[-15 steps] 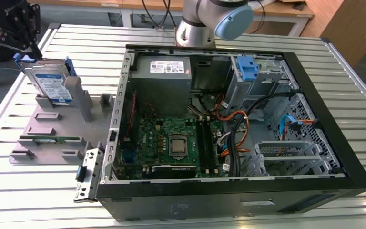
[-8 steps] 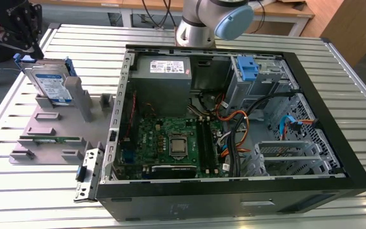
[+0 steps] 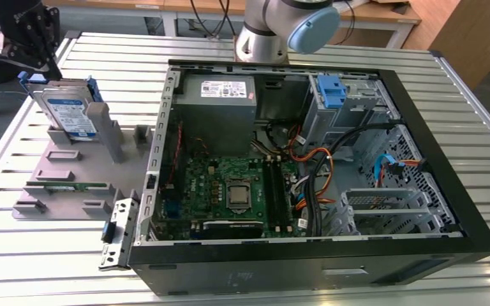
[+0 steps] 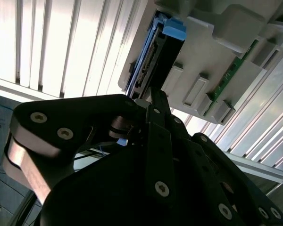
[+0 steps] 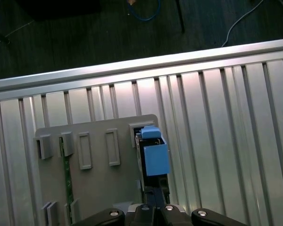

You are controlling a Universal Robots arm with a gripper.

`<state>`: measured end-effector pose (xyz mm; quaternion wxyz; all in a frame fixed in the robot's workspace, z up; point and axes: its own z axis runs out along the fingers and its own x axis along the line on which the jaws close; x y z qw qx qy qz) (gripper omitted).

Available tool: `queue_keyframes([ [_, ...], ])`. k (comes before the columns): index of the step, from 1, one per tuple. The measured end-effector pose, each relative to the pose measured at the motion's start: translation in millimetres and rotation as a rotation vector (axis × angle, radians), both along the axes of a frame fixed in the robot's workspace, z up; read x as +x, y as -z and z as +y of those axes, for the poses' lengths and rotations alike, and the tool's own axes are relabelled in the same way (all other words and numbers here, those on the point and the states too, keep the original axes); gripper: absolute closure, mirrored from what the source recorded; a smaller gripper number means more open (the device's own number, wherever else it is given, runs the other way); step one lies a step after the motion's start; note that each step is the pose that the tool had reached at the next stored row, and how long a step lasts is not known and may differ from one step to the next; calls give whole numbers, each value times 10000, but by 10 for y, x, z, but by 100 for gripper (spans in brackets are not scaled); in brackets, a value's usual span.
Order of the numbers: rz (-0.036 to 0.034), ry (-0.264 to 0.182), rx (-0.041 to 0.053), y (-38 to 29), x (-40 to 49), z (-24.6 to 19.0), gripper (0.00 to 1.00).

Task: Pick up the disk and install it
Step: 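Pick up the disk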

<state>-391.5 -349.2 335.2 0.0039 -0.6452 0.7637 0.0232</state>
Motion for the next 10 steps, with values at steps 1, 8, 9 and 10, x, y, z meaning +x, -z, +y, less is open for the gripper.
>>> queue_keyframes([
  [1,1,-3,-1,2,0,0,89],
  [8,-2,-5,0,12,0,18,89],
  [9,-1,-4,0,12,1,23,89],
  [10,-1,-5,0,12,1,30,89],
])
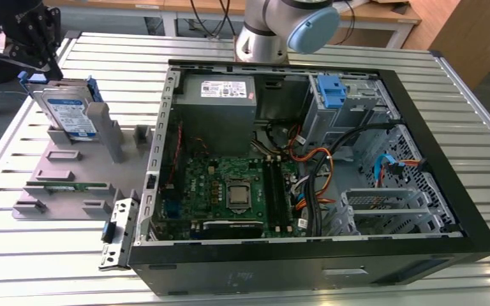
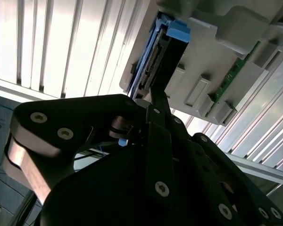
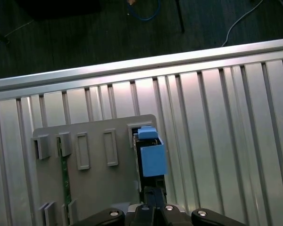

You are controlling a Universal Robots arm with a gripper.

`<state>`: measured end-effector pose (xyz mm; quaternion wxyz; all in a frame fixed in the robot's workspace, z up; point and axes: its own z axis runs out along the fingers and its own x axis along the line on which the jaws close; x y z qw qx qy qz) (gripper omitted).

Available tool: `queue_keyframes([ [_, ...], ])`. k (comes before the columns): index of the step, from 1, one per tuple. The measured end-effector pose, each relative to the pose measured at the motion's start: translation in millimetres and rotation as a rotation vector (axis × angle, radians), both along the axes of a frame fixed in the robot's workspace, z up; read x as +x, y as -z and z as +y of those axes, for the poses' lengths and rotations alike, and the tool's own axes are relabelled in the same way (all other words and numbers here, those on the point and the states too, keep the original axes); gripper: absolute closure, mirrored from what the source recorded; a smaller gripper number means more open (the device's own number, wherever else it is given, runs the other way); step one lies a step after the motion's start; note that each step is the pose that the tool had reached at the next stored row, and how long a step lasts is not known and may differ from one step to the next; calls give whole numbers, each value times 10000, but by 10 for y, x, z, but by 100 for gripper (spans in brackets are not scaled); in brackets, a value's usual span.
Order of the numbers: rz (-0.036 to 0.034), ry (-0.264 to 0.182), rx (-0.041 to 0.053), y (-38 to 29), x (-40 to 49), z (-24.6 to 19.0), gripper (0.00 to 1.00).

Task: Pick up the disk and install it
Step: 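Pick up the disk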

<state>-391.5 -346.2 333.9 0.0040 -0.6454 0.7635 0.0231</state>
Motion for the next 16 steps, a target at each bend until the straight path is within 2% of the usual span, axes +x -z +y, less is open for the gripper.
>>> queue_keyframes([
  [9,-3,-217,0,3,0,9,89],
  [16,-5,-659,0,3,0,8,89],
])
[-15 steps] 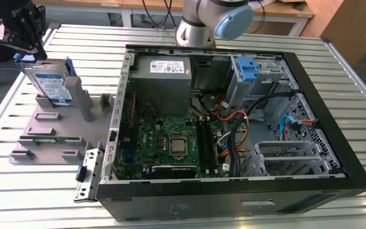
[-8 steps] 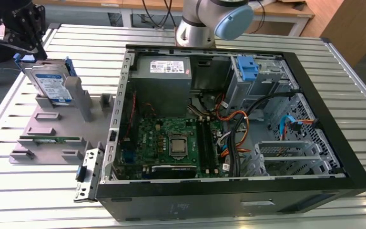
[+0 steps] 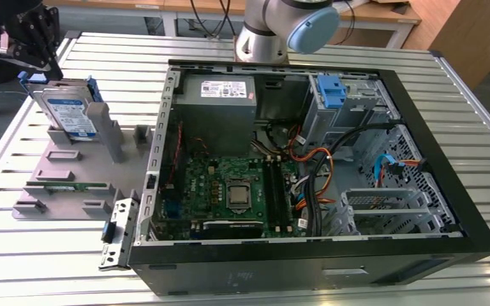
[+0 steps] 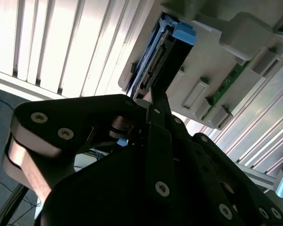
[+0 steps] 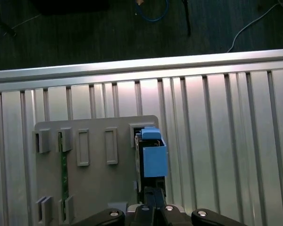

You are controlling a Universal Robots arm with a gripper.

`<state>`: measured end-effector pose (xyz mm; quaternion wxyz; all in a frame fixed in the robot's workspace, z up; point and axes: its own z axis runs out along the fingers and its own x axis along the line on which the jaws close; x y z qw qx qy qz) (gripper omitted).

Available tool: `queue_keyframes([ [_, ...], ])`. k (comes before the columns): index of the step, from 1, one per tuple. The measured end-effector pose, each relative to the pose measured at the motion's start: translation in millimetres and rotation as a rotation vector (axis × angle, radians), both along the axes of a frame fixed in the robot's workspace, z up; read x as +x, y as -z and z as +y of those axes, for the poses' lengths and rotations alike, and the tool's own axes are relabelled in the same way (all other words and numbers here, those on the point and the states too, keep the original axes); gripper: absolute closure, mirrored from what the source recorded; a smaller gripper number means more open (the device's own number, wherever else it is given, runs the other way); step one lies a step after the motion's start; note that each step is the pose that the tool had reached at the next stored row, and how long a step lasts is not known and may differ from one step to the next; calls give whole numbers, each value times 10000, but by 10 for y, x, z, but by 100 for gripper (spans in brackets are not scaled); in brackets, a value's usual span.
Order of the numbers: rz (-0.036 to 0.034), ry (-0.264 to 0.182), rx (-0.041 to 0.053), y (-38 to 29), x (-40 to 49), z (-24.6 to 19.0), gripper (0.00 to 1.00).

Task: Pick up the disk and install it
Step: 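Pick up the disk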

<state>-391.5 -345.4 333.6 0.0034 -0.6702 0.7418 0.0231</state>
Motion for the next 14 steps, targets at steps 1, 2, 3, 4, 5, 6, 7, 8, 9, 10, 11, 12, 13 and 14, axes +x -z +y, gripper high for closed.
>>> queue_keyframes([
  [1,1,-4,0,0,0,0,89],
  [2,1,-4,0,0,0,0,89],
  [3,1,-5,0,0,0,0,89],
  [4,1,-5,0,0,0,0,89],
  [5,0,-5,0,0,0,0,89],
  [6,1,-5,-1,0,0,0,89],
  [7,1,-5,0,0,0,0,89],
  [8,0,-5,0,0,0,0,89],
  [9,1,-5,-1,0,0,0,89],
  [10,1,-5,0,0,0,0,89],
  [11,0,-6,0,0,0,0,83],
  [12,0,-5,0,0,0,0,77],
  [13,1,-6,-1,0,0,0,77],
  [14,0,-6,0,0,0,0,71],
])
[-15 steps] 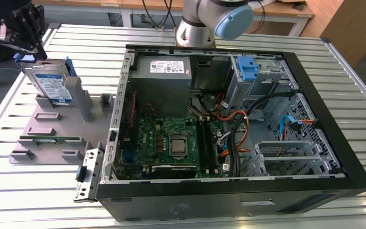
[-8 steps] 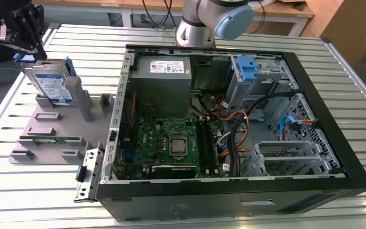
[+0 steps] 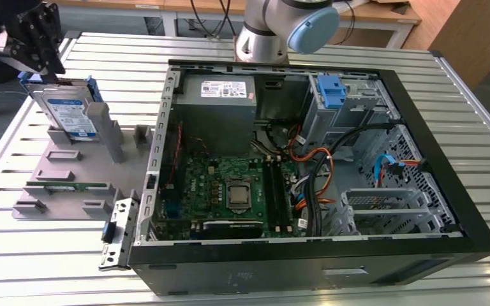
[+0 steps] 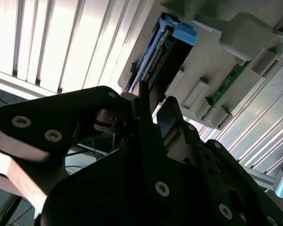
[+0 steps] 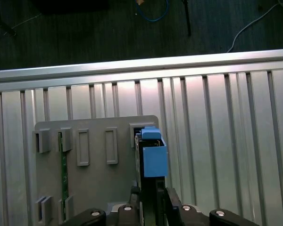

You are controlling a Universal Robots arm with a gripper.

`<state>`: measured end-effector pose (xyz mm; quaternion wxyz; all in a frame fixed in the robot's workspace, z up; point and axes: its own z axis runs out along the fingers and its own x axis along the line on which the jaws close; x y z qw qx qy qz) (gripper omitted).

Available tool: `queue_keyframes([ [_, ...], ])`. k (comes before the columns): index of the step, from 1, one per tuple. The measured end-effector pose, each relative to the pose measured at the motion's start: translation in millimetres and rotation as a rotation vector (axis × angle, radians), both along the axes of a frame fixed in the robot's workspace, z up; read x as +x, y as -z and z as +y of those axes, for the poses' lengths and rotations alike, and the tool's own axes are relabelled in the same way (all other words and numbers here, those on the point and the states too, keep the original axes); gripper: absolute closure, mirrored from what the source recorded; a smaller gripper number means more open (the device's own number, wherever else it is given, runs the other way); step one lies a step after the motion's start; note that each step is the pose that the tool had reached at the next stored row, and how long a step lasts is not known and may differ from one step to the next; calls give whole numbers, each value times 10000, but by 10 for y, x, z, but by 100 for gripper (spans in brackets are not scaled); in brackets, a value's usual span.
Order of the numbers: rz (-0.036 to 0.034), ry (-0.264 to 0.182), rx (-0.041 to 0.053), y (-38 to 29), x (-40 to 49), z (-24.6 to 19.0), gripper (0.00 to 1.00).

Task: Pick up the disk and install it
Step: 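Pick up the disk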

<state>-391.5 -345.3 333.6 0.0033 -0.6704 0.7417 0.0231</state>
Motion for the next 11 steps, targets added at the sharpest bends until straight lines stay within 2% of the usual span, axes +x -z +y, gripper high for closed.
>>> queue_keyframes([
  [1,0,0,0,0,0,0,65],
  [2,0,0,0,0,0,0,65],
  [4,0,-1,0,0,0,0,53],
  [5,0,-1,0,0,0,0,53],
  [6,0,-1,0,0,0,0,42],
  [8,0,-1,0,0,0,0,42],
  [9,0,-1,0,0,0,0,36],
  [11,0,-1,0,0,0,0,36],
])
